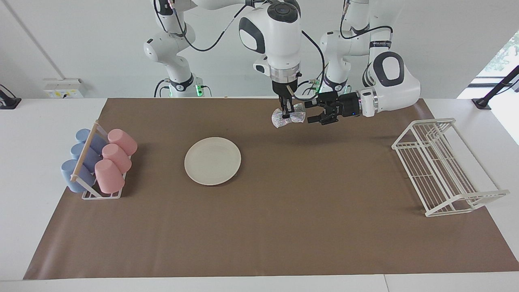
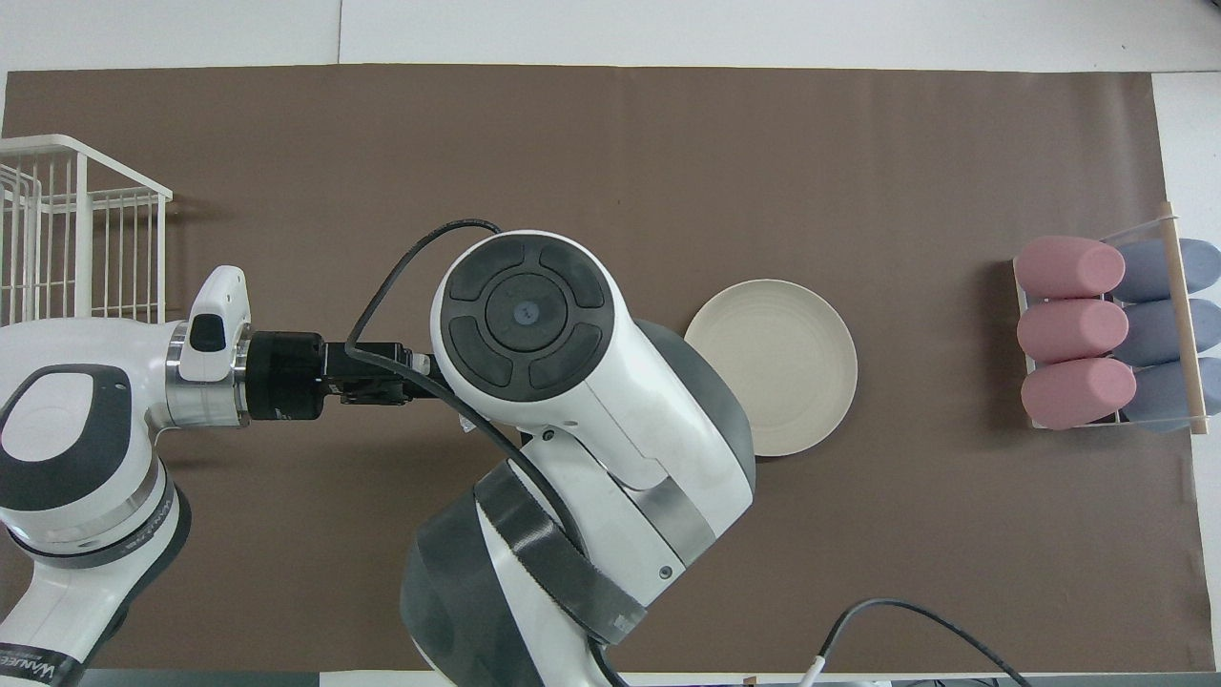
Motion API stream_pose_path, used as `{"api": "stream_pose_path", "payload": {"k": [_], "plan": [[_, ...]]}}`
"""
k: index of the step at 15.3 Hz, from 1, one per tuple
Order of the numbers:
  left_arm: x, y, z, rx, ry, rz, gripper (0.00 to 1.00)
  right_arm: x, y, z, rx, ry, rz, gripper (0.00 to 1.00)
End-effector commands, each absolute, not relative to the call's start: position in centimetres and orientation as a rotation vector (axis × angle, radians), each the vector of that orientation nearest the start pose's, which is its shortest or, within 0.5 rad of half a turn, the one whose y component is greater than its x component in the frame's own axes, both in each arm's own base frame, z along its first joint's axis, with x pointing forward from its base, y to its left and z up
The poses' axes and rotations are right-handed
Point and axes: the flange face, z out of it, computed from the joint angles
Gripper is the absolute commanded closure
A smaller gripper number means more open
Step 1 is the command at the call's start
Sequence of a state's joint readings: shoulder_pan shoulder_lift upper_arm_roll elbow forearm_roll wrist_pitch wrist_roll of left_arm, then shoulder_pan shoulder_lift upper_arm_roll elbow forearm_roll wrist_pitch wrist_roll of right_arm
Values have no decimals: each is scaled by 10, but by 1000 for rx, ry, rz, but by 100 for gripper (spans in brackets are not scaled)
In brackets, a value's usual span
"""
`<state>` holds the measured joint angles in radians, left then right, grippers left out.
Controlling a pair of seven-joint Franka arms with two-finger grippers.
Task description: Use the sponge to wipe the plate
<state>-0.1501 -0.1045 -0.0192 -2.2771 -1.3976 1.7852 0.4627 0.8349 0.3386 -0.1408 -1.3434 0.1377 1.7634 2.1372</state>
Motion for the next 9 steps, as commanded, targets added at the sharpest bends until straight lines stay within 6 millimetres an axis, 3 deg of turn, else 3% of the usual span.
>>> {"api": "stream_pose_path", "payload": {"k": [1,3,5,8,9], "plan": [[469,-174,433,1827,12,-113,1,500,450,550,-2261,2034,93,100],[469,-176,432,1828,9,-118,13,499,451,550,-2261,2034,93,100],[465,-186,433,1828,-10,-130,46,499,451,550,-2263,2032,91,100],[466,-184,436,1818,-13,-136,97,500,450,550,-2263,2032,90,100],[466,-184,436,1816,-11,-144,100,500,450,550,-2264,2031,90,100]]}}
